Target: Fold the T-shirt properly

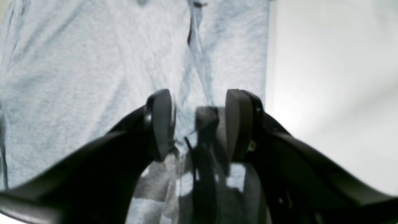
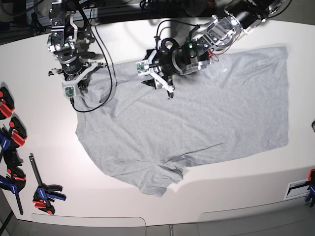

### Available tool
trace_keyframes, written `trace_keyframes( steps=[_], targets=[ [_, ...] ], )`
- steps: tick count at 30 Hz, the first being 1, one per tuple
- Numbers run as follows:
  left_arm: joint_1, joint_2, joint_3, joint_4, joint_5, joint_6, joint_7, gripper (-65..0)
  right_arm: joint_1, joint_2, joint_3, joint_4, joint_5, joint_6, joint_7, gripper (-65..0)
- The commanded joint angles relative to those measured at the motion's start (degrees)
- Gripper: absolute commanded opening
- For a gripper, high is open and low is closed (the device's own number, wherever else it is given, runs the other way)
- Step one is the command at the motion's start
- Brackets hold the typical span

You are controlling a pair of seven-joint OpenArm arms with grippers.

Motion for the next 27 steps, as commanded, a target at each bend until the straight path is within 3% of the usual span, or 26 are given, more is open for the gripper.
trace_keyframes(
  steps=[1,9,21,27],
  targets=[
    [-0.76,0.15,-0.2,0.87,-0.31,0.66,-1.25,-39.0,-0.52,0.17,-0.09,-0.46,-1.31,-0.17,-4.48,-65.0],
    [-0.79,0.17,-0.2,0.87,-0.31,0.68,-1.68,-46.1,-0.52,0.17,-0.09,-0.46,-1.31,-0.17,-4.48,-65.0],
    [-0.83,1.75,-0.2,-5.81,-0.31,0.68,-3.34,-46.5,-0.52,0.17,-0.09,-0.46,-1.31,-0.17,-4.48,-65.0],
    [-1.11,1.73,-0.22,-4.74,-0.31,0.68,-2.54,-63.9,-0.52,0.17,-0.09,-0.46,-1.31,-0.17,-4.48,-65.0]
  ],
)
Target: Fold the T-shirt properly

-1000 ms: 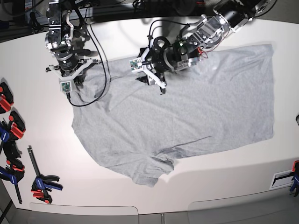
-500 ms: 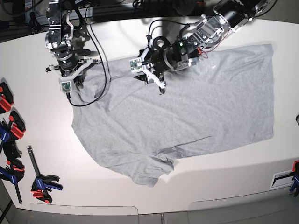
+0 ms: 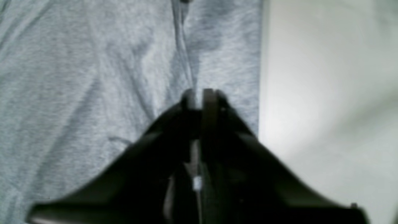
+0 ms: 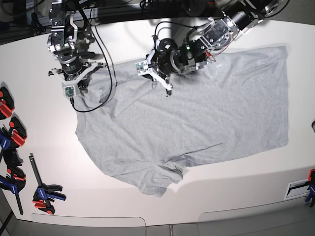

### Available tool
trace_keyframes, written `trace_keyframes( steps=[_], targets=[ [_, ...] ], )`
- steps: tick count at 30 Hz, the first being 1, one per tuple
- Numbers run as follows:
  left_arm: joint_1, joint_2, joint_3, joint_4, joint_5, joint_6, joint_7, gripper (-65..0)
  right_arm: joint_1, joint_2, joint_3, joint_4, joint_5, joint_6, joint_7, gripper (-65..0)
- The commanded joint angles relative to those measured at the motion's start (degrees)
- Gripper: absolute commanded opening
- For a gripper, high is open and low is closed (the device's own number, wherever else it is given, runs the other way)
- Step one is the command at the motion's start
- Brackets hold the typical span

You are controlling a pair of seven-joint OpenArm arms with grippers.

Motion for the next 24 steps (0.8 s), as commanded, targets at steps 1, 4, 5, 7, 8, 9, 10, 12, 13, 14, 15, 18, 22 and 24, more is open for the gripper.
trace_keyframes(
  steps=[1,4,5,7,8,9,10,12,13,14,15,18,22,24],
  targets=[
    [-0.83,0.13,-0.17,1.46,0.07,0.33,-0.13,-65.0,-0.52,0.17,-0.09,-0.46,-1.29,-0.15,-4.48,-65.0],
    [-0.85,0.13,-0.26,3.32,0.07,0.33,1.64,-65.0,-0.55,0.17,-0.09,-0.46,-1.29,-0.15,-4.48,-65.0],
    [-0.85,0.11,-0.26,4.04,0.07,0.35,1.99,-65.0,-0.55,0.17,-0.09,-0.46,-1.29,-0.15,-4.48,-65.0],
    [-0.83,0.11,-0.26,5.35,0.07,0.39,2.21,-65.0,-0.52,0.17,-0.09,-0.46,-1.27,-0.15,-4.48,-65.0],
    [-0.83,0.13,-0.26,5.84,0.07,0.81,2.21,-65.0,-0.55,0.17,-0.09,-0.46,-1.29,-0.15,-4.48,-65.0],
    [-0.83,0.13,-0.26,6.14,0.07,2.01,2.19,-65.0,-0.55,0.17,-0.09,-0.46,-1.29,-0.15,-4.5,-65.0],
    [-0.83,0.13,-0.26,6.32,0.07,3.43,2.14,-65.0,-0.55,0.17,-0.09,-0.46,-1.29,-0.15,-4.5,-65.0],
    [-0.85,0.13,-0.26,6.4,0.07,4.63,2.14,-65.0,-0.55,0.17,-0.09,-0.46,-1.29,-0.15,-4.5,-65.0],
    [-0.81,0.13,-0.26,6.4,0.07,4.61,2.21,-65.0,-0.55,0.17,-0.09,-0.46,-1.29,-0.15,-4.5,-65.0],
    [-0.74,0.11,-0.26,6.4,0.04,4.59,2.4,-65.0,-0.52,0.17,-0.09,-0.46,-1.29,-0.15,-4.5,-65.0],
    [-0.61,0.09,-0.26,6.4,0.07,4.59,2.78,-65.0,-0.52,0.17,-0.09,-0.46,-1.29,-0.15,-4.5,-65.0],
    [-0.61,-0.33,-0.26,6.4,0.02,4.26,3.41,-63.6,-0.55,0.17,-0.09,-0.46,-1.29,-0.15,-4.52,-65.0],
    [-0.59,-1.18,-0.24,6.38,-2.01,3.91,3.39,-49.8,-0.55,0.17,-0.09,-0.46,-1.29,-0.15,-4.52,-65.0],
    [-0.44,-1.64,-0.24,6.34,-2.82,3.32,3.21,-49.9,-0.52,0.17,-0.09,-0.46,-1.29,-0.15,-4.52,-65.0]
  ],
)
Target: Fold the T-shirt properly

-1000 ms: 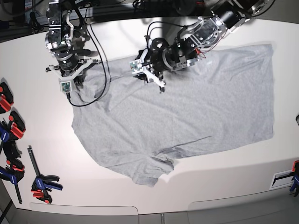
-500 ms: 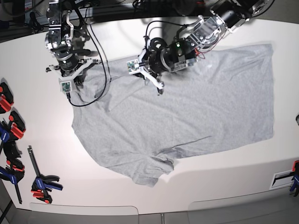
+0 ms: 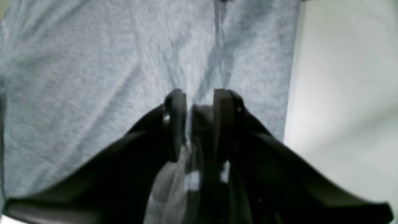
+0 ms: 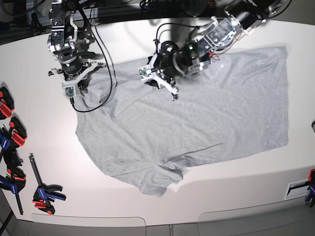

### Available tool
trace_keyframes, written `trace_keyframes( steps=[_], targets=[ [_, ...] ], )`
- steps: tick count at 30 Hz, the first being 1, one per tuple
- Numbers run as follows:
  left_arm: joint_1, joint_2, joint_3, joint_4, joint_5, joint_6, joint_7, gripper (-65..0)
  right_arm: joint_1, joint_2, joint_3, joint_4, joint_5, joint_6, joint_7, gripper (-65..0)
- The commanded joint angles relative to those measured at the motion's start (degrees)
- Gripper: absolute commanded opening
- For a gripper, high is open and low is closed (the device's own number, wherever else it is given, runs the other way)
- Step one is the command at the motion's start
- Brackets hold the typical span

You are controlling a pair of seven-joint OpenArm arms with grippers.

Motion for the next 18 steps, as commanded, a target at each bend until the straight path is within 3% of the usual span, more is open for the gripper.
trace_keyframes(
  steps=[1,10,14,18],
  targets=[
    [-0.63,0.04,-0.24,1.09,-0.7,-0.28,-1.42,-49.8,-0.52,0.17,-0.09,-0.46,-1.27,-0.17,-4.5,-65.0],
    [-0.66,-0.13,-0.24,0.63,-0.79,-0.7,-2.71,-44.2,-0.52,0.17,-0.09,-0.46,-1.27,-0.17,-4.5,-65.0],
    [-0.66,0.87,-0.24,-4.59,-0.68,-0.72,-4.07,-39.5,-0.52,0.17,-0.09,-0.46,-1.29,-0.17,-4.52,-65.0],
    [-0.68,2.23,-0.24,-10.12,-0.15,-0.68,-4.42,-39.4,-0.52,0.17,-0.09,-0.46,-1.29,-0.17,-4.5,-65.0]
  ],
)
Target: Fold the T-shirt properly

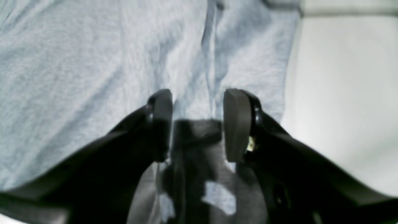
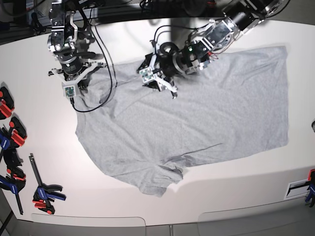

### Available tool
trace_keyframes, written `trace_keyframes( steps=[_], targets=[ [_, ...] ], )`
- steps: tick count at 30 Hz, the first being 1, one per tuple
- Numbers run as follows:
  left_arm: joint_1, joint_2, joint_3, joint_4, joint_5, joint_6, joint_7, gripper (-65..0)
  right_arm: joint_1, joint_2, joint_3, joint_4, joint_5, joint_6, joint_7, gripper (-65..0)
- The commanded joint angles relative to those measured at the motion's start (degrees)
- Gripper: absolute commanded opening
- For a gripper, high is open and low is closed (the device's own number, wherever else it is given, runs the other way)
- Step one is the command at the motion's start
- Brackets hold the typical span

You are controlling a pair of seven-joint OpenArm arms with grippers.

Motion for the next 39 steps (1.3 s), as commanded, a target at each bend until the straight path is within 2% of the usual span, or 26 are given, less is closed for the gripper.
trace_keyframes(
  steps=[1,3,12,20,24,36,37,39],
  targets=[
    [-0.35,-0.2,0.09,-0.07,0.76,-0.04,1.7,-39.7,-0.55,0.2,-0.09,-0.46,-1.14,-0.15,-4.42,-65.0],
    [-0.46,-0.2,0.09,0.13,0.74,-0.04,2.34,-42.2,-0.55,0.2,-0.09,-0.46,-1.16,-0.15,-4.42,-65.0],
    [-0.66,-0.35,0.07,4.04,0.57,0.02,3.61,-65.0,-0.57,0.2,-0.09,-0.46,-1.16,-0.15,-4.66,-65.0],
    [-2.21,-0.35,0.07,4.07,0.57,0.37,3.67,-65.0,-0.57,0.2,-0.09,-0.46,-1.16,-0.15,-4.81,-65.0],
    [-4.2,-0.35,0.07,4.44,0.57,4.07,3.89,-65.0,-0.57,0.2,-0.09,-0.46,-1.16,-0.15,-4.83,-65.0],
    [-7.52,-0.35,0.07,5.33,-0.94,4.07,5.18,-65.0,-0.57,0.2,-0.09,-0.46,-1.16,-0.15,-4.9,-65.0],
    [-7.65,-0.35,0.07,5.33,-0.92,4.37,5.11,-65.0,-0.57,0.2,-0.09,-0.46,-1.16,-0.15,-4.9,-65.0],
    [-8.0,-0.35,0.07,5.33,-0.92,7.45,5.11,-65.0,-0.57,0.2,-0.09,-0.46,-1.16,-0.15,-4.9,-65.0]
  ],
)
